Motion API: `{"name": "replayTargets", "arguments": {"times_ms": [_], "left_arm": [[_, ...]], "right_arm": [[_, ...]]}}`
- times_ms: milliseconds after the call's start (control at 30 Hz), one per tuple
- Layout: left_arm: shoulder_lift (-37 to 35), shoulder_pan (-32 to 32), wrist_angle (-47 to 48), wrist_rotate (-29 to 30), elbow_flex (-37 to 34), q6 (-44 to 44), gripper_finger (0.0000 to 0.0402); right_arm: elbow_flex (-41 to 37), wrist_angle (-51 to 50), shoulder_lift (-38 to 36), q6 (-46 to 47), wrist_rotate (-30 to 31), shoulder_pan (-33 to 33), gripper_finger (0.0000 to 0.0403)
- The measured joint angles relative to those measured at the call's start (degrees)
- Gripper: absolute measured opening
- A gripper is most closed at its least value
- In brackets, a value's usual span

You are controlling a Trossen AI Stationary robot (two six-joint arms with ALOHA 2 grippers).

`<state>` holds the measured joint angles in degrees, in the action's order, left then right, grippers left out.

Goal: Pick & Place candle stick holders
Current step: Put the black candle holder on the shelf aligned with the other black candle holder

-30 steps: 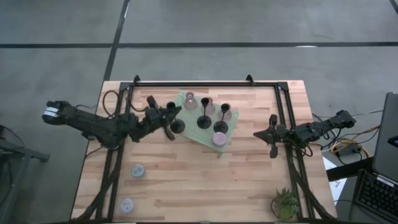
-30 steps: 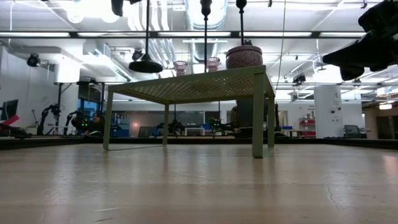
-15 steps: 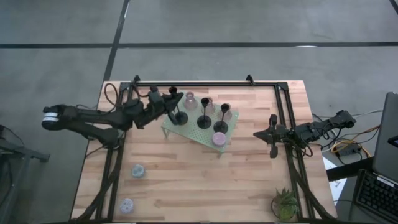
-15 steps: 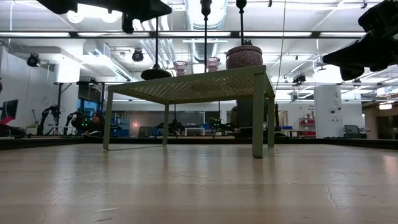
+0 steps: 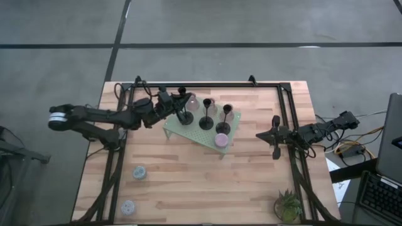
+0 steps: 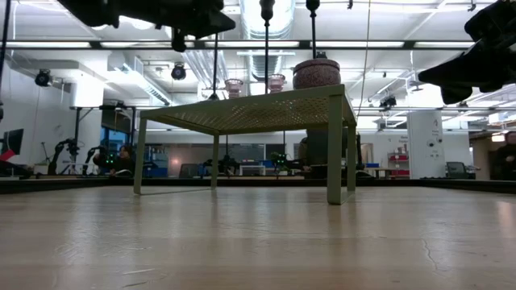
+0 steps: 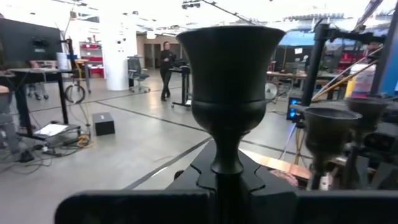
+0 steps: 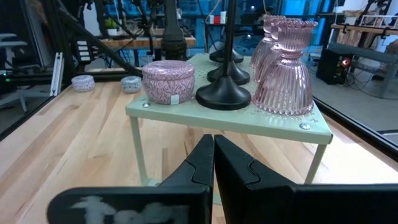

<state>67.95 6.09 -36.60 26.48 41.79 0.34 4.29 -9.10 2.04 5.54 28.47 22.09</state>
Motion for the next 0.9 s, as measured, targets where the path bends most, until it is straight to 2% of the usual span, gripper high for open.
{"name": "replayTargets", "arguments": {"times_ms": [267,400,700,900], "left_arm": [[3.9,0.6,0.2,0.0,2.8,1.8,0.0018],[5.5,1.1,0.0,0.0,3.3,2.7,0.001],[6.1,2.3,-1.4,0.2,3.4,3.6,0.0017],[6.2,2.5,-1.4,0.2,3.4,3.7,0.0004]], "right_arm": [[0.0,0.0,0.0,0.0,0.0,0.0,0.0008],[0.0,0.0,0.0,0.0,0.0,0.0,0.0008],[0.0,0.0,0.0,0.0,0.0,0.0,0.0008],[0.0,0.0,0.0,0.0,0.0,0.0,0.0008]]}}
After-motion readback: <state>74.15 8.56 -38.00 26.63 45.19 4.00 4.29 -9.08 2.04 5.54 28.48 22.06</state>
